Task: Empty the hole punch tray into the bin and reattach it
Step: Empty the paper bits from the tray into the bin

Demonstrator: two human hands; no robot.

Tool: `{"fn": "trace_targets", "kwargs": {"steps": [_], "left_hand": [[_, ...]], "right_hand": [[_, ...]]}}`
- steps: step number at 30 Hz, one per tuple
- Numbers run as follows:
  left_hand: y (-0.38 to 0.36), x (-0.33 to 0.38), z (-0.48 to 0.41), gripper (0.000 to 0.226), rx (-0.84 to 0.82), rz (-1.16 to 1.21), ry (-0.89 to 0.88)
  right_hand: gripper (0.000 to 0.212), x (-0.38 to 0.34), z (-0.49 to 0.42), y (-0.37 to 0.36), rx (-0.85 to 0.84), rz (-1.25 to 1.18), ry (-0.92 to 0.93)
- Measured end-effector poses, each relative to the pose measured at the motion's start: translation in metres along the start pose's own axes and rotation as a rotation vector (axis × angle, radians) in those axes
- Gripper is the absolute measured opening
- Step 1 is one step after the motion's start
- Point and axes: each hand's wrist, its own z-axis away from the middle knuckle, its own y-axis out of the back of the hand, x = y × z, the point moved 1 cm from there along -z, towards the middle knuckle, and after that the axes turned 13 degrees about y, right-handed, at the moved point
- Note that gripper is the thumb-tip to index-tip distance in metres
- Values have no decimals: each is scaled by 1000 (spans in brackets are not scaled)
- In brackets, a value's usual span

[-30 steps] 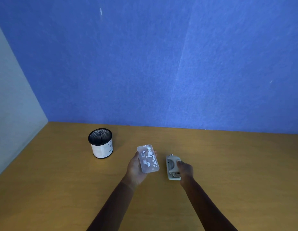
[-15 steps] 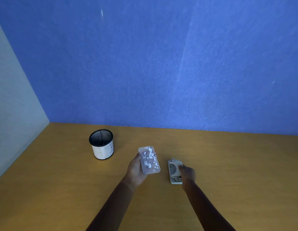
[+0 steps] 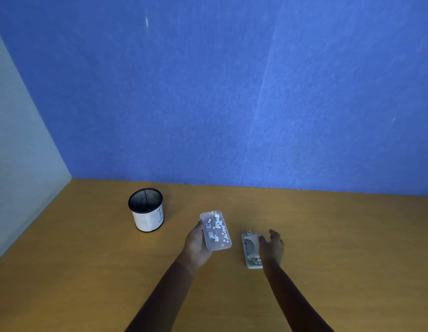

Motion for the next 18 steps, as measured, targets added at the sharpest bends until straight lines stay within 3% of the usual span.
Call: {"fn": "trace_targets", "kwargs": {"steps": [2, 4, 6, 9, 11, 18], "left_hand": [[-1, 1, -1, 38, 5, -5, -10], [-3, 2, 0, 35, 30, -12, -24], [-6, 3, 0, 31, 64, -39, -41], [-10, 4, 1, 27, 114, -63, -58], [-12, 5, 3, 26, 130, -82, -80], [-5, 4, 4, 18, 193, -218, -211]], "right_hand": [[43, -13, 8, -1, 38, -52, 114], [28, -23, 16, -10, 7, -201, 93], [17, -35, 26, -20, -134, -510, -122], [33, -51, 43, -27, -430, -836, -443], [37, -59, 52, -26, -522, -928, -503], [39, -67, 57, -29, -604, -1053, -604]]}}
